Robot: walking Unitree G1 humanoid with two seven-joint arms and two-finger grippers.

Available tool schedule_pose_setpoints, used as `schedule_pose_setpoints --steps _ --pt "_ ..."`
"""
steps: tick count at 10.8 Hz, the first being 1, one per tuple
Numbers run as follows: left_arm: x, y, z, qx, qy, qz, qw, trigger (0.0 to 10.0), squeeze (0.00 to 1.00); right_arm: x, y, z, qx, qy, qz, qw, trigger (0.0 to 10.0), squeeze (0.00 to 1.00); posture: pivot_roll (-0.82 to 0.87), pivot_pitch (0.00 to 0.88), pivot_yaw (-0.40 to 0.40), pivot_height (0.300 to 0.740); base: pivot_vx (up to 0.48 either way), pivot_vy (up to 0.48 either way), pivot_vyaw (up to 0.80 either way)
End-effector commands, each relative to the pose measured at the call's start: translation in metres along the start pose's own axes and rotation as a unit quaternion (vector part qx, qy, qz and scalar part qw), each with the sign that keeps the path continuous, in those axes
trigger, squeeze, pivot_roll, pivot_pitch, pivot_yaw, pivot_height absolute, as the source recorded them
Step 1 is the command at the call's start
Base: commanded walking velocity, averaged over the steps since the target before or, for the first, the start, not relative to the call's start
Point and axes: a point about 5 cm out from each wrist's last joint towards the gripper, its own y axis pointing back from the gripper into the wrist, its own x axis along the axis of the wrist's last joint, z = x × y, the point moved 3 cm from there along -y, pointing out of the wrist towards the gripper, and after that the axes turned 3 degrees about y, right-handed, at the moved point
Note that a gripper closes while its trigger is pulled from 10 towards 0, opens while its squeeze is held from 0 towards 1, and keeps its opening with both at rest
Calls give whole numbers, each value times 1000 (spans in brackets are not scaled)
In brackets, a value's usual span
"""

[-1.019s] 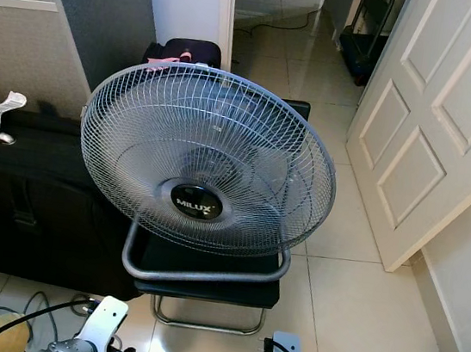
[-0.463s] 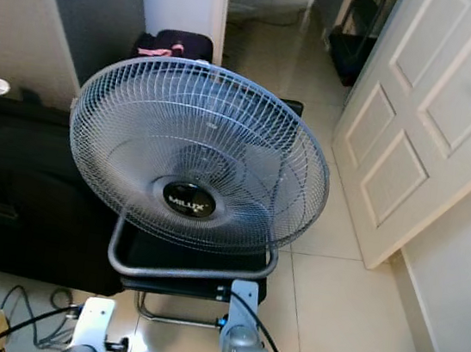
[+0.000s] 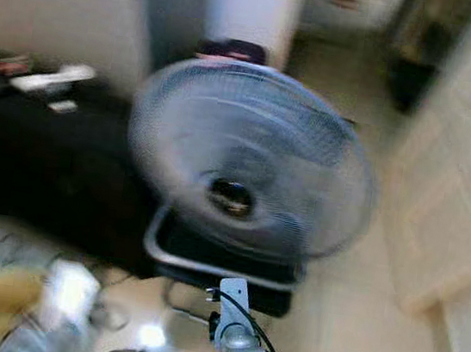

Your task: Clean up the room

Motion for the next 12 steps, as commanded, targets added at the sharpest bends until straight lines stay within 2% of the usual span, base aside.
schedule_pose_setpoints --steps 1,2,4,5,6,7,9,11,12 --pt "3 -1 -3 9 10 1 1000 10000 0 -17 24 -93 89 -23 -16 996 10000 1000 68 0 6 740 0 0 800" --pt "4 -1 -11 34 2 2 999 10000 0 -17 26 -95 75 -43 -17 996 10000 1000 61 0 28 740 0 0 800" --pt "-4 -1 -16 47 4 -22 999 10000 0 -18 28 -98 57 -96 -24 994 10000 1000 51 0 49 740 0 0 800" --pt "0 -2 -10 24 38 -25 999 10000 0 -66 10 106 -25 -122 -14 992 10000 1000 46 0 59 740 0 0 800" --pt "4 -3 -3 3 43 -18 999 10000 0 -65 15 131 -34 -118 -4 992 10000 1000 44 0 68 740 0 0 800" --pt "11 -3 8 -31 42 -3 999 10000 0 -49 11 120 -22 -101 23 994 10000 1000 40 0 72 740 0 0 800" --pt "4 -1 10 -58 19 -5 998 10000 0 -46 10 98 17 -64 36 997 10000 1000 47 0 72 740 0 0 800" --pt "-4 5 3 -80 22 14 996 10000 0 -43 11 78 78 -27 52 995 10000 1000 53 0 68 740 0 0 800" --pt "3 10 -7 -74 22 61 995 10000 0 -27 14 70 120 0 95 988 10000 1000 48 0 62 740 0 0 800"
